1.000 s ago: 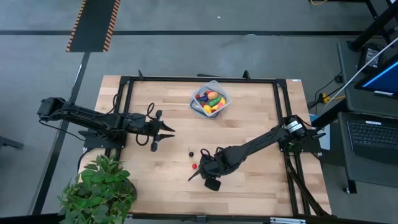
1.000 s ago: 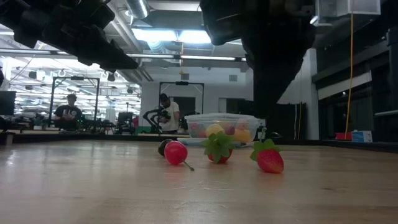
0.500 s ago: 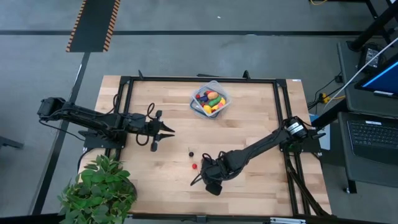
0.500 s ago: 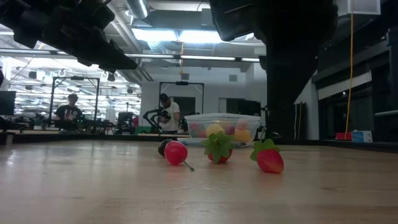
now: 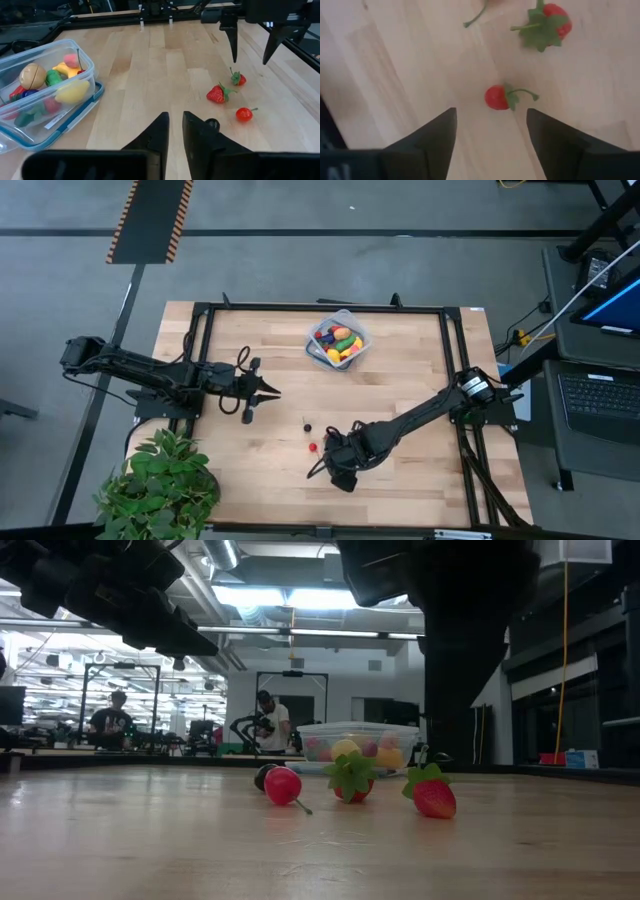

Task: Pick and placing Produce into tupperware
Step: Put the bottom red strawberry into the transparent container

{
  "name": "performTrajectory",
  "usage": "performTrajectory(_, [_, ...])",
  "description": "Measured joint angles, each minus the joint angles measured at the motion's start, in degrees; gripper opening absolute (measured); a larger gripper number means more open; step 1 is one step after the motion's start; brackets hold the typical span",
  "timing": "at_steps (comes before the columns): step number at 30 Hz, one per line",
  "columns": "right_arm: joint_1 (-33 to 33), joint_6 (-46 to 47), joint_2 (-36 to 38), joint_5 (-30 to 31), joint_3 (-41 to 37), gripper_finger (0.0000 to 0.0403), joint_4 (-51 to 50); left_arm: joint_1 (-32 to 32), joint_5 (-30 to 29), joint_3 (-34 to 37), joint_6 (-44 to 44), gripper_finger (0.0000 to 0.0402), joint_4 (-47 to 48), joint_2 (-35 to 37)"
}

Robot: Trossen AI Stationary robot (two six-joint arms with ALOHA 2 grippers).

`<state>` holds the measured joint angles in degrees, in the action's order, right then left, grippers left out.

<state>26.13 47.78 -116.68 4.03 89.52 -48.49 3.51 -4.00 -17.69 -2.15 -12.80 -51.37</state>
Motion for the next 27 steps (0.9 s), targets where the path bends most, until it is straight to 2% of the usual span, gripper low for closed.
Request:
performTrajectory(5, [0.0,2.9,0.0,0.9,0.0,0.0245,0.0,0.0,0.0,0.0,0.0,0.004,0.0,0.0])
performTrajectory(18, [-0.1,2.9,-6.0,1.5,0.0,0.0245,1.8,0.0,0.0,0.0,0.0,0.0025,0.0,0.0])
performTrajectory(27, [-0.1,2.9,-7.3,2.2,0.1,0.0246,2.7,0.0,0.0,0.0,0.0,0.0018,0.1,0.0])
